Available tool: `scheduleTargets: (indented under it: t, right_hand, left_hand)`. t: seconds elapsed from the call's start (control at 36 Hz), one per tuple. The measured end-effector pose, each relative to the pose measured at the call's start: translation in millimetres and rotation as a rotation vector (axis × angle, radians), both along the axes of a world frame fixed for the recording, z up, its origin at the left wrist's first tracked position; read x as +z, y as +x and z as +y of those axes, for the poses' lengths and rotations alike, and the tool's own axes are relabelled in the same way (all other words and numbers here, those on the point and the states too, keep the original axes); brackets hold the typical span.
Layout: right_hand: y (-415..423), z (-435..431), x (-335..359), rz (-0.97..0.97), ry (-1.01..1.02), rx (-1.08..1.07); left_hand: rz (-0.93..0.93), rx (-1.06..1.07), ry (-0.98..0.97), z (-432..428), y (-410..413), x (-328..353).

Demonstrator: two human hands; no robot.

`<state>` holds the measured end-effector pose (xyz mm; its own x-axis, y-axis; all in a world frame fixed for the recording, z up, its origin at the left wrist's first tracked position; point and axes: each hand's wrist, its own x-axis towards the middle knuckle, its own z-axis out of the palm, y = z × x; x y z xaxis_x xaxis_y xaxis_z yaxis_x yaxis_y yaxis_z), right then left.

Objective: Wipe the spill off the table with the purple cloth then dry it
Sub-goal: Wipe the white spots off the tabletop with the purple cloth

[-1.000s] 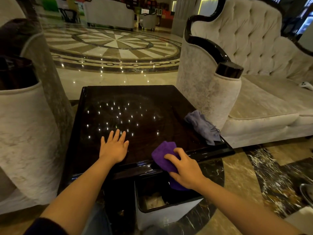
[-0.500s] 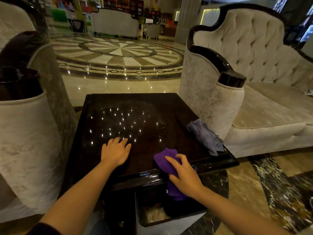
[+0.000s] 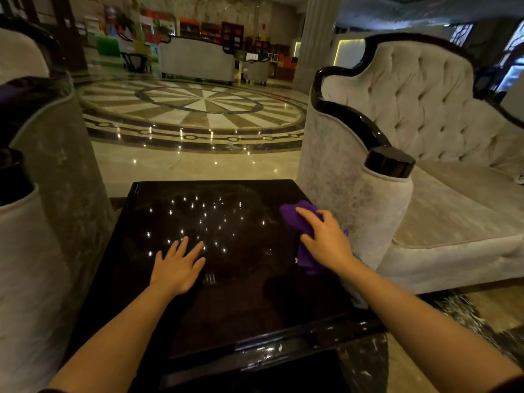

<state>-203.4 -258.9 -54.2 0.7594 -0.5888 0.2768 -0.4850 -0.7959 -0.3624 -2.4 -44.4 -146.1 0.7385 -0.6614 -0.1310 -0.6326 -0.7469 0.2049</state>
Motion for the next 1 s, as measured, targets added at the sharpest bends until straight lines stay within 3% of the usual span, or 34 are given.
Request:
scheduleTargets:
  t: [0.53,0.69,1.0]
  right_hand:
    - [110.1,-139.8,-42.3,0.193,0.035,-0.1]
    - [121.7,-153.9,-72.7,0.345,0.098,-0.065]
    - [117.0,-134.4,-81.3,0.415,0.127,0.022]
  left_hand:
    - [0.002,0.02,0.074,-20.5,42.4,-15.1]
    - [0.012,0.009,0.051,-18.5,47.1,-17.9]
    - [0.014,0.003,0.082,-20.2,41.6,-12.8]
